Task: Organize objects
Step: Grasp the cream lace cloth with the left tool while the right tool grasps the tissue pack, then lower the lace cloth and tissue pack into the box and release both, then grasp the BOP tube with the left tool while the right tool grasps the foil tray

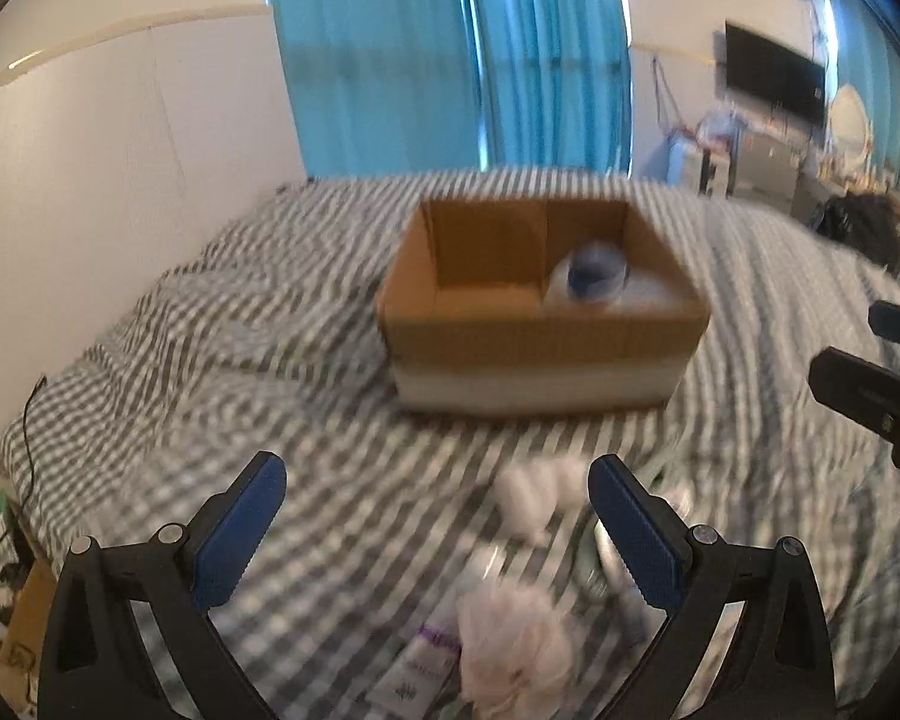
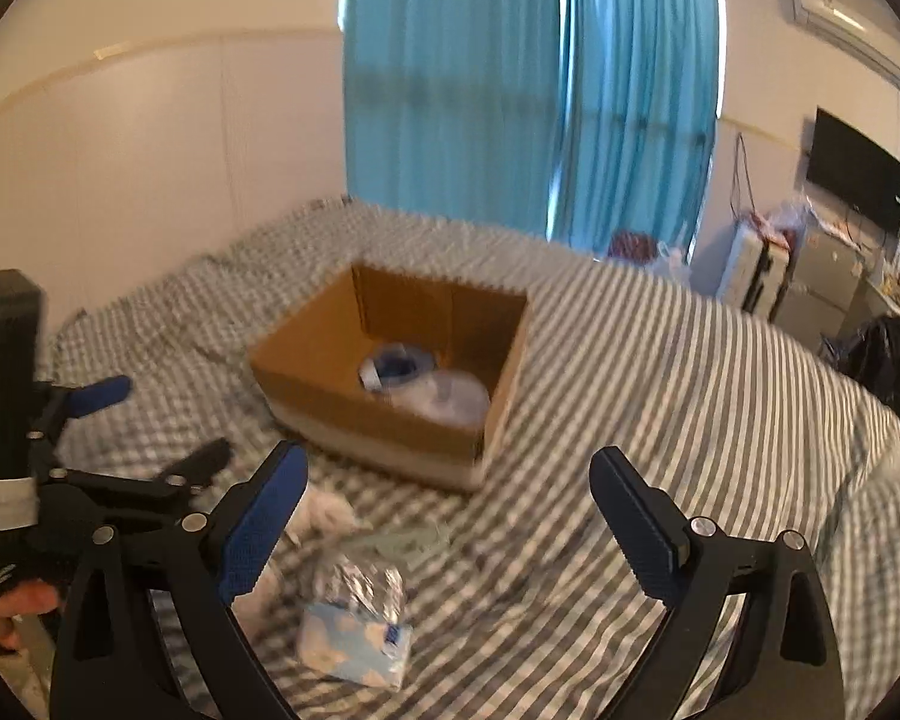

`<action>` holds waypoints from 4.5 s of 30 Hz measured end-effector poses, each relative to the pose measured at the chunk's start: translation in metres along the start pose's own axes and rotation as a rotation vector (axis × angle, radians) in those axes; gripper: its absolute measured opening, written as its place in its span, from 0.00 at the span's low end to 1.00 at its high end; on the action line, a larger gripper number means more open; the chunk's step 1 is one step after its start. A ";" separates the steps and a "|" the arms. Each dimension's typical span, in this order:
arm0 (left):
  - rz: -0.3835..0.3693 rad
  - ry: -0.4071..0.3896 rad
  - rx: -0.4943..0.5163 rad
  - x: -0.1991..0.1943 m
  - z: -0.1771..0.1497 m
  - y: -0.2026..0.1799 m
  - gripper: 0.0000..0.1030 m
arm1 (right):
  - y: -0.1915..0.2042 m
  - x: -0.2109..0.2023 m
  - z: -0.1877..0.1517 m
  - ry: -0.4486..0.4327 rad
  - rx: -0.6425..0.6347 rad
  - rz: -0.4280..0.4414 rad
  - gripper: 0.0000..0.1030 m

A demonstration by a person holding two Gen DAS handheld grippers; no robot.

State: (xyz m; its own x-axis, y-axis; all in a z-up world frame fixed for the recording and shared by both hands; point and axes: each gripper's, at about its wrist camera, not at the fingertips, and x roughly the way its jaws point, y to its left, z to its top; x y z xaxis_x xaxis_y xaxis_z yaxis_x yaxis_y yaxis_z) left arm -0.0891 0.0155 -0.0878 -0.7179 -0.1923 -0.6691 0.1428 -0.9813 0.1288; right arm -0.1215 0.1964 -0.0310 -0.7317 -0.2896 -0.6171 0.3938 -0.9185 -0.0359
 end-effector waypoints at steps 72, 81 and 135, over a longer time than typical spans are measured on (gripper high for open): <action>-0.313 -0.160 0.060 0.016 0.149 0.024 0.22 | 0.026 -0.006 0.102 -0.087 0.008 0.015 0.71; -0.305 -0.089 0.067 0.105 0.165 0.015 0.22 | 0.006 0.098 0.136 -0.022 0.043 0.029 0.71; -0.211 0.062 0.063 0.014 -0.013 0.035 0.93 | 0.029 0.000 -0.001 0.058 0.049 -0.040 1.00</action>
State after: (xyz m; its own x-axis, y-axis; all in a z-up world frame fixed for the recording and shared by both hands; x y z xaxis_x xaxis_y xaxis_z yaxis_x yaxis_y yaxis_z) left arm -0.0848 -0.0216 -0.1020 -0.6841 0.0162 -0.7292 -0.0504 -0.9984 0.0251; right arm -0.1097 0.1700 -0.0330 -0.7125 -0.2378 -0.6602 0.3360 -0.9416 -0.0234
